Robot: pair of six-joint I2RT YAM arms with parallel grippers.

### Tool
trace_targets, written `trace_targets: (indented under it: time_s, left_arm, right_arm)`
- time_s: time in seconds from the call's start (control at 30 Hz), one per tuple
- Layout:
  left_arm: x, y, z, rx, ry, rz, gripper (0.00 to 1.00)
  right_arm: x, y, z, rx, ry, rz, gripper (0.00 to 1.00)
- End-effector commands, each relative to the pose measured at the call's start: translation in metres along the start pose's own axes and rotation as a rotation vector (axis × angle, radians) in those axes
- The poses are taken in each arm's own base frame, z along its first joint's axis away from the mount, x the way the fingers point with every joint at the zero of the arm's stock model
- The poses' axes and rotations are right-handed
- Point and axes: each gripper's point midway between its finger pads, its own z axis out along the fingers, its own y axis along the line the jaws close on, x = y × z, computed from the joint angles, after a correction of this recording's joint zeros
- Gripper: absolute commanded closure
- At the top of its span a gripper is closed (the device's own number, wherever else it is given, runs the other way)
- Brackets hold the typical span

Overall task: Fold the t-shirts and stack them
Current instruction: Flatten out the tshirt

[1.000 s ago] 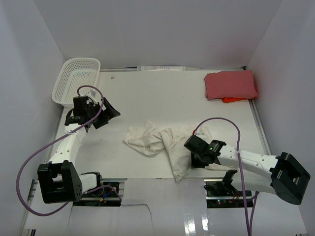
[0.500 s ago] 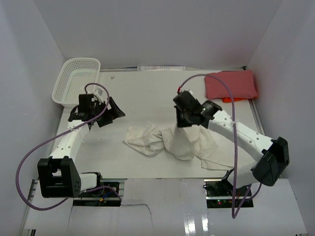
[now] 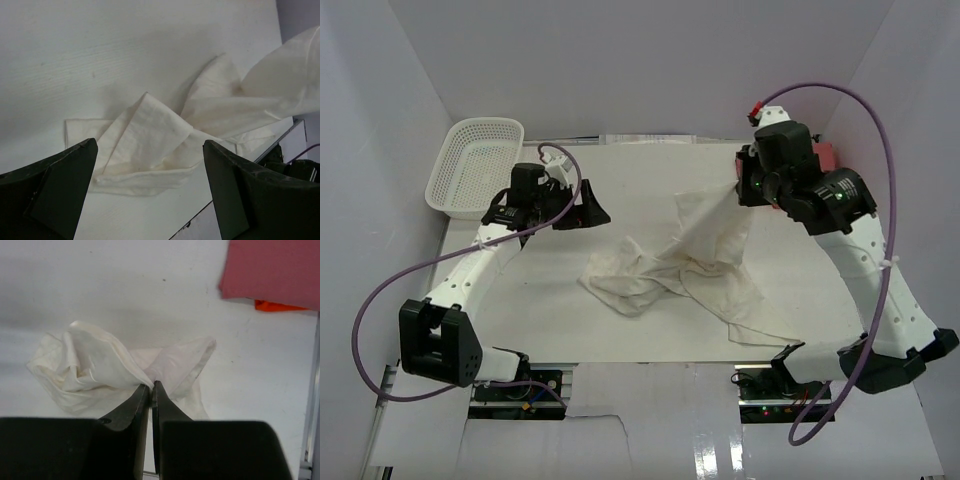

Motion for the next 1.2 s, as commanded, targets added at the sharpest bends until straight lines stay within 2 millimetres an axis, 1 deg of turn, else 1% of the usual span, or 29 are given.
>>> trace_targets:
  time_s: [0.0,0.03,0.07,0.1,0.13,0.17,0.2,0.23,0.27,0.3,0.33,0.37,0.4,0.43,0.5,0.53,0.57,0.6,0.67,0.7,0.77,0.8,0.87,0.9,1.0,1.03,1.1,1.13,1.17]
  left_arm:
    - [-0.023,-0.052,0.007,0.231,-0.035,0.17,0.03]
    - [-0.027,-0.061,0.016,0.293,-0.034,0.205,0.05]
    - [-0.026,-0.067,0.021,0.334,-0.027,0.228,0.08]
    - [-0.021,-0.081,0.021,0.423,-0.003,0.258,0.11]
    - [-0.018,-0.093,0.028,0.493,-0.012,0.308,0.12]
    - [-0.016,-0.102,0.03,0.548,-0.022,0.366,0.12]
    - [-0.012,-0.112,0.031,0.604,-0.022,0.42,0.12]
    - [-0.006,-0.124,0.035,0.64,-0.009,0.465,0.12]
    - [-0.007,-0.13,0.042,0.663,-0.006,0.499,0.12]
    - [-0.003,-0.137,0.044,0.706,0.0,0.546,0.12]
    - [0.004,-0.149,0.047,0.751,0.019,0.572,0.12]
    - [0.004,-0.156,0.054,0.78,0.028,0.59,0.12]
    - [0.014,-0.17,0.055,0.84,0.048,0.624,0.12]
    - [0.019,-0.178,0.056,0.875,0.058,0.645,0.12]
    - [0.022,-0.194,0.064,0.922,0.026,0.741,0.11]
    - [0.033,-0.211,0.064,0.968,0.034,0.779,0.11]
    - [0.037,-0.219,0.066,0.988,0.033,0.806,0.1]
    - [0.043,-0.226,0.073,1.003,0.047,0.822,0.09]
    - [0.046,-0.229,0.081,1.025,0.057,0.842,0.09]
    - [0.047,-0.227,0.091,1.023,0.071,0.833,0.09]
    - [0.048,-0.225,0.099,1.023,0.077,0.836,0.09]
    - [0.049,-0.222,0.11,1.014,0.084,0.832,0.09]
    - [0.048,-0.218,0.122,0.997,0.085,0.84,0.1]
    - [0.049,-0.213,0.134,0.976,0.092,0.837,0.1]
    - [0.045,-0.202,0.153,0.898,0.079,0.859,0.11]
    - [0.045,-0.199,0.155,0.886,0.076,0.864,0.12]
    - [0.038,-0.197,0.155,0.868,0.041,0.879,0.14]
    - [0.037,-0.196,0.149,0.862,0.027,0.885,0.15]
    - [0.03,-0.199,0.145,0.857,-0.015,0.901,0.15]
  right_arm:
    - [-0.008,-0.031,-0.028,0.052,-0.062,0.009,0.92]
    - [-0.008,-0.034,-0.029,0.053,-0.062,0.011,0.92]
    - [-0.01,-0.036,-0.029,0.054,-0.061,0.003,0.92]
    - [-0.013,-0.038,-0.031,0.044,-0.061,0.01,0.92]
    - [-0.014,-0.037,-0.025,0.038,-0.046,0.003,0.92]
    - [-0.016,-0.036,-0.024,0.029,-0.042,-0.007,0.92]
    - [-0.023,-0.034,-0.026,0.016,-0.052,-0.004,0.92]
    - [-0.024,-0.032,-0.02,0.01,-0.039,-0.011,0.92]
    - [-0.028,-0.03,-0.019,-0.001,-0.043,-0.017,0.92]
    - [-0.03,-0.028,-0.016,-0.01,-0.038,-0.026,0.92]
    - [-0.035,-0.025,-0.013,-0.019,-0.036,-0.03,0.92]
    - [-0.036,-0.023,-0.01,-0.029,-0.031,-0.036,0.92]
    - [-0.037,-0.022,-0.004,-0.027,-0.018,-0.041,0.92]
    - [-0.039,-0.021,-0.004,-0.031,-0.022,-0.042,0.92]
    - [-0.038,-0.019,0.0,-0.042,-0.011,-0.047,0.92]
    - [-0.036,-0.019,0.003,-0.041,-0.003,-0.048,0.92]
    - [-0.035,-0.02,0.004,-0.039,0.001,-0.048,0.92]
    - [-0.034,-0.019,0.005,-0.041,0.005,-0.05,0.92]
    - [-0.034,-0.019,0.003,-0.045,0.002,-0.049,0.92]
    - [-0.035,-0.018,0.002,-0.051,0.0,-0.048,0.92]
    - [-0.037,-0.016,-0.001,-0.064,-0.009,-0.045,0.92]
    - [-0.037,-0.017,-0.002,-0.064,-0.007,-0.045,0.92]
    - [-0.039,-0.015,-0.006,-0.072,-0.009,-0.044,0.92]
    - [-0.039,-0.015,-0.004,-0.074,-0.004,-0.045,0.92]
    - [-0.043,-0.013,-0.008,-0.083,-0.008,-0.046,0.92]
    - [-0.044,-0.013,-0.009,-0.083,-0.013,-0.045,0.92]
    - [-0.044,-0.014,-0.008,-0.079,-0.011,-0.045,0.92]
    - [-0.044,-0.014,-0.008,-0.077,-0.009,-0.043,0.92]
    - [-0.043,-0.015,-0.006,-0.072,-0.007,-0.044,0.92]
